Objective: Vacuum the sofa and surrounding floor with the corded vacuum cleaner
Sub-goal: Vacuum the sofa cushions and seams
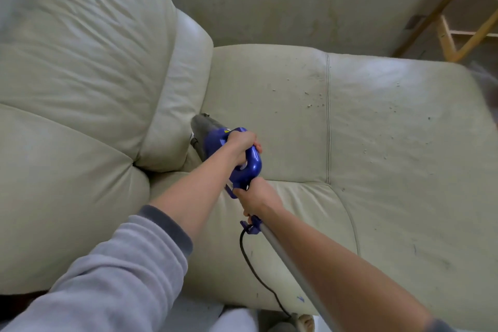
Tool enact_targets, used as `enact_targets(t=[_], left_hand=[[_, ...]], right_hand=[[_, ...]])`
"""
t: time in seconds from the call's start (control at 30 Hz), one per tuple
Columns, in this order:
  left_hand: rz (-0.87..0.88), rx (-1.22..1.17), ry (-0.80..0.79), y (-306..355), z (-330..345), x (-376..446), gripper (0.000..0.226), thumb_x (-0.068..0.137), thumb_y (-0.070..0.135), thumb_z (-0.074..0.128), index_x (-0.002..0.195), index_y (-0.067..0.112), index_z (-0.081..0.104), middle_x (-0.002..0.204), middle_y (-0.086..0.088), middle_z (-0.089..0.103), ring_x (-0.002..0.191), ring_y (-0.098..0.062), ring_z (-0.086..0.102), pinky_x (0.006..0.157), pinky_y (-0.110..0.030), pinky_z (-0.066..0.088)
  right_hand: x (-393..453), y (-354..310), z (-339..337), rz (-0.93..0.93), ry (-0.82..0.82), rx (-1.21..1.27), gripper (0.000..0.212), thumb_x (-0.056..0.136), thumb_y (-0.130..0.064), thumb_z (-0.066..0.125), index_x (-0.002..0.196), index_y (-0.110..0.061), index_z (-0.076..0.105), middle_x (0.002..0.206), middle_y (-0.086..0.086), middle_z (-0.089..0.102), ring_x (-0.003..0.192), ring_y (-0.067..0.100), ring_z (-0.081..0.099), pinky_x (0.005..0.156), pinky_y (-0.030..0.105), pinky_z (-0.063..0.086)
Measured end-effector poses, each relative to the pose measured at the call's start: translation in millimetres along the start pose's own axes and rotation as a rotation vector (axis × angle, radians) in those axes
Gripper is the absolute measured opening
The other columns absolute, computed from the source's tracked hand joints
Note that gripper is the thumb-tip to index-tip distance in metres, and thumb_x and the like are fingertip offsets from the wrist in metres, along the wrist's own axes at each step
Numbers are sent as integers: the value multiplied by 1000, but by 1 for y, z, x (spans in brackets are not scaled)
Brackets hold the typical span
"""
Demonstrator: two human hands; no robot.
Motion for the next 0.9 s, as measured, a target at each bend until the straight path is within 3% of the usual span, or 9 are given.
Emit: enact_targets(t=[0.1, 0.2, 0.33, 0.4, 0.47, 0.57, 0.63, 0.73, 0.9], left_hand=[[1, -21, -19, 7, 11, 4, 27, 88, -4, 33, 64, 7, 38, 33, -3, 42, 40, -17, 36, 51, -25, 29], [-1, -44, -4, 8, 21, 8, 28, 89, -4, 33, 63, 6, 38, 30, -3, 40, 43, -20, 35, 53, -25, 27], [3, -74, 21, 6, 23, 2, 28, 90, -5, 31, 64, 3, 38, 29, -2, 39, 40, -18, 35, 51, -24, 29], [21, -100, 47, 6, 19, -3, 28, 91, -4, 32, 66, 4, 40, 30, -1, 40, 40, -17, 36, 62, -22, 37], [48, -98, 88, 4, 15, -9, 29, 91, -3, 34, 64, 5, 40, 31, -1, 40, 46, -18, 35, 83, -22, 39], [65, -36, 122, -2, 8, -21, 33, 86, -1, 39, 54, 6, 42, 39, -6, 47, 52, -22, 40, 64, -24, 40], [114, 115, 184, -7, 2, -37, 31, 81, 1, 43, 50, 5, 48, 54, -10, 54, 57, -24, 47, 62, -27, 42], [192, 315, 202, -27, 2, -57, 5, 84, 5, 49, 84, 2, 53, 68, -8, 60, 69, -26, 54, 69, -27, 43], [285, 524, 249, -40, -3, -63, 36, 98, 20, 43, 124, -1, 29, 112, -22, 64, 97, -35, 64, 84, -37, 50]], right_hand=[[9, 0, -12, 5, 17, -17, 16, 93, -27, 51, 88, -12, 51, 66, 3, 60, 46, 15, 56, 43, 19, 44], [9, 7, -33, -37, 59, -152, 18, 86, -30, 53, 83, -13, 55, 65, -2, 66, 52, 13, 61, 50, 22, 46], [-11, 31, -41, -84, -6, -215, 9, 82, -16, 59, 86, -15, 51, 64, -7, 61, 52, 5, 60, 43, 14, 38], [-22, 45, -42, -74, -39, -192, 23, 82, -24, 68, 97, -17, 51, 85, -2, 64, 70, 12, 62, 50, 18, 41], [-36, 62, -42, -9, -105, -56, 37, 85, -27, 69, 110, -14, 45, 100, 7, 58, 71, 19, 61, 51, 24, 50], [-55, 78, -35, 68, -146, 119, 41, 91, -25, 63, 118, -14, 34, 81, 10, 57, 48, 15, 50, 41, 24, 43], [-61, 84, -26, 73, -105, 171, 40, 92, -28, 62, 116, -11, 34, 72, 8, 51, 48, 14, 40, 40, 24, 36], [-62, 86, 8, 87, -118, 291, 41, 93, -28, 62, 115, -7, 34, 69, 6, 44, 46, 15, 34, 38, 22, 31], [-57, 90, 38, 108, -169, 292, 54, 86, -37, 65, 115, -3, 36, 72, 1, 33, 41, 17, 35, 38, 23, 30]])
Point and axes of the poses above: each hand's wrist, its own x-axis towards the middle knuckle, its own z-axis out of the palm, y = z × x, the point moved 9 cm from there along x, towards the middle knuckle
